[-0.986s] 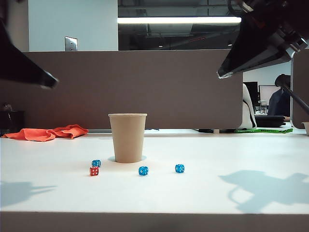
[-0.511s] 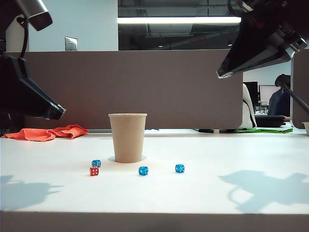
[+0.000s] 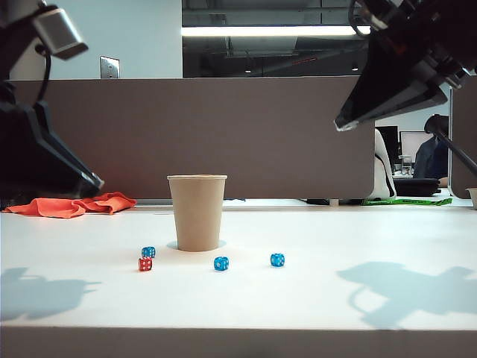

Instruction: Pick up the dice with a different color and drop it into the paper cup.

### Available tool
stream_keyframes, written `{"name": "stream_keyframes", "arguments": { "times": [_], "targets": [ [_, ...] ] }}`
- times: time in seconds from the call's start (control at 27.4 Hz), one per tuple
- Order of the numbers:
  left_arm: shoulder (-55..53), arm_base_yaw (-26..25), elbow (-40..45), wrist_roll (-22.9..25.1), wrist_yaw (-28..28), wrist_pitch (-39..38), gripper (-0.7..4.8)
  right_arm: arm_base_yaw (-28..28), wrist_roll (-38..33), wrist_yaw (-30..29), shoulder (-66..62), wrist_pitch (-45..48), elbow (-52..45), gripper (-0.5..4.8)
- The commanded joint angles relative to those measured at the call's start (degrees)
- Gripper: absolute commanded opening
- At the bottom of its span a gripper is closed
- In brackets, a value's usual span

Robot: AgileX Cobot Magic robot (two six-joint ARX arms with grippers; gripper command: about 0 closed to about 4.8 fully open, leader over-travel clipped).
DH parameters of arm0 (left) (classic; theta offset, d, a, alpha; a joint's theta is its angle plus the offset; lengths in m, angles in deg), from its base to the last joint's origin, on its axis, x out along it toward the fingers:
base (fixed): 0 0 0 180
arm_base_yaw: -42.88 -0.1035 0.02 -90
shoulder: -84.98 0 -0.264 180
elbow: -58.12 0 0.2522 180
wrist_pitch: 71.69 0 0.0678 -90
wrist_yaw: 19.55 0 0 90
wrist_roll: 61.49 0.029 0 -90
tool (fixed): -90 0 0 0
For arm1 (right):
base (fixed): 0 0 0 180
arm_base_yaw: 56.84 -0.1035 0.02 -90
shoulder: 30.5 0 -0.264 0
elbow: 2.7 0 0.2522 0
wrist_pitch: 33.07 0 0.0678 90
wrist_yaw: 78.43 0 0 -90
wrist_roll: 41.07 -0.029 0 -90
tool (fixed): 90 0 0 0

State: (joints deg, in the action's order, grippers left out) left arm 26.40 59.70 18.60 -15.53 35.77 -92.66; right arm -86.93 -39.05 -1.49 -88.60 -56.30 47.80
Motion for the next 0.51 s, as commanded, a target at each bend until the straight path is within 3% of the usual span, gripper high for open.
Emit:
{"name": "stream_keyframes", "arguments": {
  "times": [0.04, 0.18, 0.51],
  "targets": [
    [-2.97, -0.02, -0.2, -2.05, -2.67, 1.84, 0.93, -0.52, 0.15, 0.28, -0.81, -0.26, 0.11, -0.01],
    [-4.9, -0.02, -0.2, -2.93, -2.62, 4.24, 1.64, -0.66, 0.15, 0.04, -1.27, -0.61, 0.11, -0.01],
    [-6.93, -0.02, -0.2, -3.41, -2.73, 11.39, 1.86, -0.63, 0.15, 0.02, -1.27, -0.57, 0.11, -0.01]
  ]
}}
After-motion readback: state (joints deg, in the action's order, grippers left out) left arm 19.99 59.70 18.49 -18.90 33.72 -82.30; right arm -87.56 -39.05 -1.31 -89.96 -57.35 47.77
